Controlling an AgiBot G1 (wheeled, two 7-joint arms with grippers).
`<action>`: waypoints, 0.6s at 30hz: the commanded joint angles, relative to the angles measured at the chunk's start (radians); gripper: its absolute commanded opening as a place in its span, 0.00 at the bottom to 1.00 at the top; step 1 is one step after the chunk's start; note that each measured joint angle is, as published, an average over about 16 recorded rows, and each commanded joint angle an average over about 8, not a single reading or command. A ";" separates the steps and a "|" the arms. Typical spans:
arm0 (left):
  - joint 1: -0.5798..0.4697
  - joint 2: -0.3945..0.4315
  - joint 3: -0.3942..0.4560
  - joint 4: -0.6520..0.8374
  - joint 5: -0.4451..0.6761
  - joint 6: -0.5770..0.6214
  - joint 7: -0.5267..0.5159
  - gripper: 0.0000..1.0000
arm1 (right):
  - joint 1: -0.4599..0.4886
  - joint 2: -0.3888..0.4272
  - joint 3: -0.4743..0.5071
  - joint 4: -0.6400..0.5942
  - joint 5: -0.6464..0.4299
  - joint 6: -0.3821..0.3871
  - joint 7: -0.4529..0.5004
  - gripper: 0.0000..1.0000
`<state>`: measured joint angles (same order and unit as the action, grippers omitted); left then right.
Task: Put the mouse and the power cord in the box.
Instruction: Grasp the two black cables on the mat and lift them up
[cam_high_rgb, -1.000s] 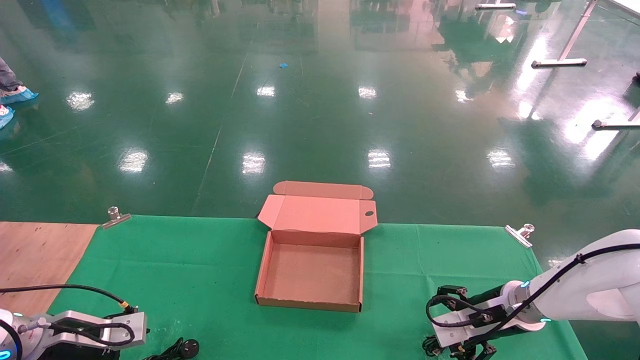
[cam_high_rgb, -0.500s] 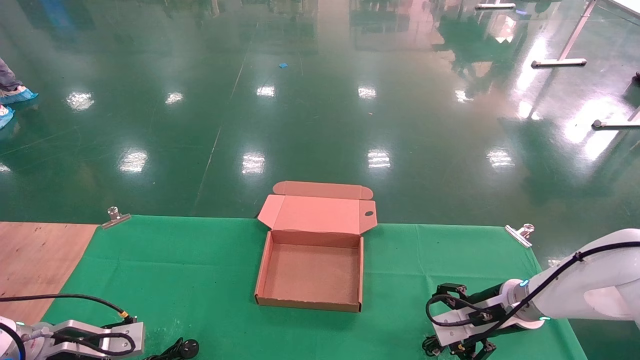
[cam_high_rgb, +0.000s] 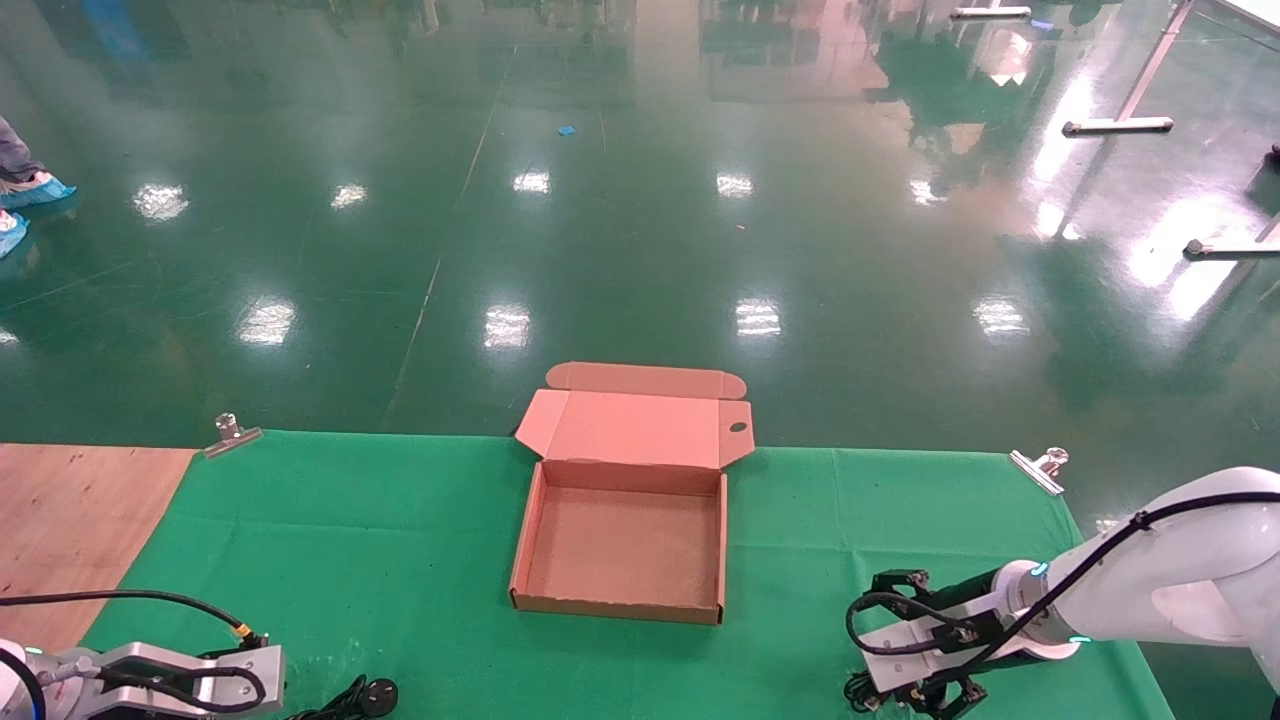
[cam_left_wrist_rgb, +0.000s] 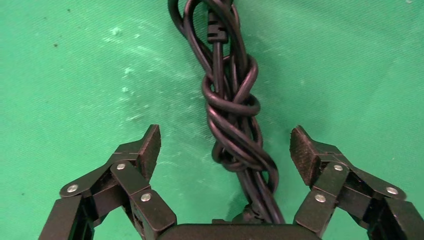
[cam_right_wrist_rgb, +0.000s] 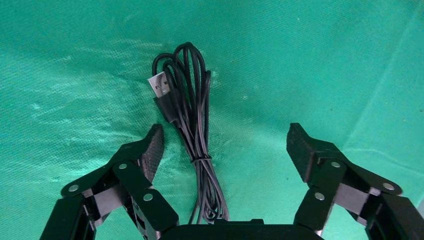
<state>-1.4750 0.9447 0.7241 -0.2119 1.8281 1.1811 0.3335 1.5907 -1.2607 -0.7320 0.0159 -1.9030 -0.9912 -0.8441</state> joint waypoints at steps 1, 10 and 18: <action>-0.003 0.000 0.000 0.006 0.001 -0.002 0.005 0.00 | -0.001 -0.002 0.000 -0.002 0.000 0.007 -0.001 0.00; -0.017 0.007 0.000 0.030 0.001 -0.004 0.025 0.00 | -0.002 -0.005 0.002 -0.006 0.002 0.033 -0.003 0.00; -0.021 0.009 -0.005 0.053 -0.008 0.007 0.042 0.00 | 0.004 -0.003 0.001 -0.010 0.001 0.029 -0.007 0.00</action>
<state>-1.4951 0.9541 0.7197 -0.1593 1.8210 1.1868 0.3751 1.5946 -1.2631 -0.7313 0.0050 -1.9022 -0.9699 -0.8514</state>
